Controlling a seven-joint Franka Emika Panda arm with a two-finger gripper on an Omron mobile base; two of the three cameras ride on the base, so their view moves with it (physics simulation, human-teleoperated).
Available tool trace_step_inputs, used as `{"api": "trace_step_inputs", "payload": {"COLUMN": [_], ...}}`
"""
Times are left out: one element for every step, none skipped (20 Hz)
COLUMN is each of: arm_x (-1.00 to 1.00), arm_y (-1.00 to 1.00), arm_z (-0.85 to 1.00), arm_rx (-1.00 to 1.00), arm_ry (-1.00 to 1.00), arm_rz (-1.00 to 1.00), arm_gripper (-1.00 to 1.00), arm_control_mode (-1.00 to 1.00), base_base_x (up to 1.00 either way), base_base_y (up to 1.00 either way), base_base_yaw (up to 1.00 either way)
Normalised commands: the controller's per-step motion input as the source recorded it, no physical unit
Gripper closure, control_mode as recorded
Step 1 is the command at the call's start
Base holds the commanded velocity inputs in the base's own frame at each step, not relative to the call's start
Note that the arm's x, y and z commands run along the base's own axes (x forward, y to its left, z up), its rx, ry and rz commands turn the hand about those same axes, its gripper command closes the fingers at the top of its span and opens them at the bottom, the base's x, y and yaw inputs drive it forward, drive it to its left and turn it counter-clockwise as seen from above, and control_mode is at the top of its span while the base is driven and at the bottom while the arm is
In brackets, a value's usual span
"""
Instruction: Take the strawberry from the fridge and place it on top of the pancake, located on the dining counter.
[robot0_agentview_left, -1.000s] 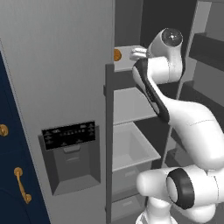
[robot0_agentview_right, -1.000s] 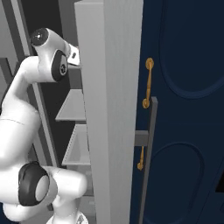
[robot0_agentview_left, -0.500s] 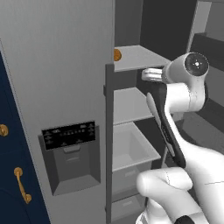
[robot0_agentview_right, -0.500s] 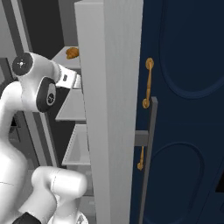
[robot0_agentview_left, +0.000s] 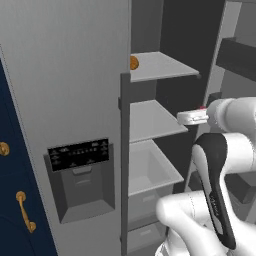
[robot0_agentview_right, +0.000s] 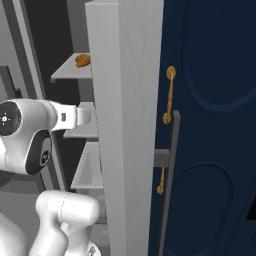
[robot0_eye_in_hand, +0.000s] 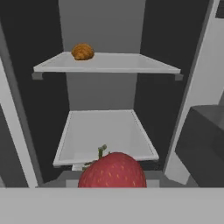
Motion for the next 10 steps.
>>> {"api": "trace_step_inputs", "payload": {"arm_x": [-1.0, -0.93, -0.77, -0.66, -0.57, -0.51, -0.41, -0.32, -0.24, -0.09], "arm_y": [0.12, 0.16, 0.24, 0.29, 0.3, 0.35, 0.29, 0.19, 0.08, 0.0], "arm_z": [0.0, 0.0, 0.0, 0.0, 0.0, 0.0, 0.0, 0.0, 0.0, 0.0], "arm_rx": [0.0, 0.0, 0.0, 0.0, -0.03, -0.06, -0.07, -0.04, -0.01, 0.0], "arm_ry": [0.0, 0.0, 0.0, 0.0, 0.0, 0.0, 0.0, 0.0, 0.0, 0.0], "arm_rz": [0.07, 0.0, 0.0, 0.0, -0.05, -0.12, -0.14, -0.14, -0.12, -0.06], "arm_gripper": [1.0, 1.0, 1.0, 1.0, 1.0, 1.0, 1.0, 1.0, 1.0, 1.0], "arm_control_mode": [-1.0, -1.0, -1.0, -1.0, -1.0, -1.0, -1.0, -1.0, -1.0, -1.0], "base_base_x": [0.0, 0.0, 0.0, 0.0, 0.0, 0.0, 0.0, 0.0, 0.0, 0.0], "base_base_y": [0.0, 0.0, 0.0, 0.0, 0.0, 0.0, 0.0, 0.0, 0.0, 0.0], "base_base_yaw": [0.0, 0.0, 0.0, 0.0, 0.0, 0.0, 0.0, 0.0, 0.0, 0.0]}}
